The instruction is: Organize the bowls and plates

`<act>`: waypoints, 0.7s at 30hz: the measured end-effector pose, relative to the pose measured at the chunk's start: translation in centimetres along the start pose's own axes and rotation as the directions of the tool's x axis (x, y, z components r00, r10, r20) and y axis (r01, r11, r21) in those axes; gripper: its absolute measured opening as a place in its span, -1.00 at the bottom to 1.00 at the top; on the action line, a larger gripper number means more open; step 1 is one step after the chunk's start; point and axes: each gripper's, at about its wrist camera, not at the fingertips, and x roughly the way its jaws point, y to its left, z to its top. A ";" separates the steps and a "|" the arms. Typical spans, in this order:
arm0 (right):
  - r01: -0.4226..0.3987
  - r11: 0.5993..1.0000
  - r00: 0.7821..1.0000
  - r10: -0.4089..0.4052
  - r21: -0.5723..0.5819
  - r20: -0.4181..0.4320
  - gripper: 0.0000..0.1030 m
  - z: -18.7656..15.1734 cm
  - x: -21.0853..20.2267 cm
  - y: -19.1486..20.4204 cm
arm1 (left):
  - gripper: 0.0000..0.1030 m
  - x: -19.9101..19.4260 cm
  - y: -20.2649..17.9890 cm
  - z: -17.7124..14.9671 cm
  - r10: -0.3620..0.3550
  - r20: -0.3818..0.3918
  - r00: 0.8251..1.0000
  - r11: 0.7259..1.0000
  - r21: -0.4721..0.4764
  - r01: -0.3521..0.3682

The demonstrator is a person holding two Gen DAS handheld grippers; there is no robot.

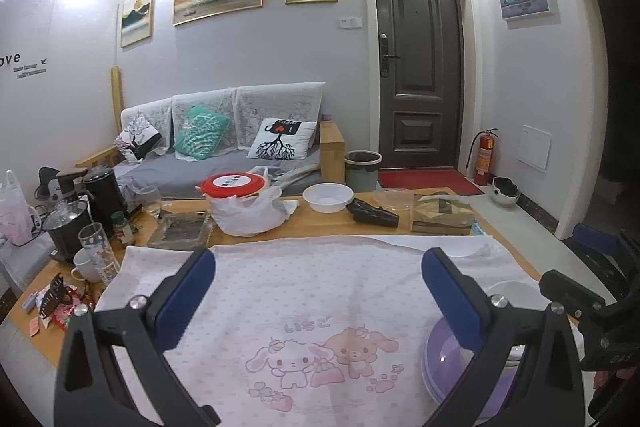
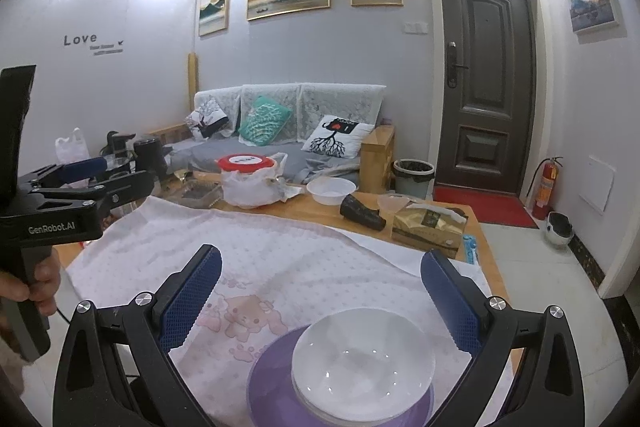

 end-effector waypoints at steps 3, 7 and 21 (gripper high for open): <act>-0.003 1.000 1.000 0.003 -0.002 0.000 0.92 0.0 0.0 0.1 | 0.99 -0.2 0.1 0.0 0.002 0.004 1.000 1.000 -0.005 -0.002; -0.003 1.000 1.000 0.003 -0.001 0.001 0.92 0.0 0.1 0.0 | 0.99 -0.4 0.2 0.0 0.004 0.006 1.000 1.000 -0.011 -0.004; 0.000 1.000 1.000 0.000 -0.001 0.003 0.92 0.0 0.2 0.1 | 0.99 -0.6 0.2 0.0 0.006 0.011 1.000 1.000 -0.014 -0.006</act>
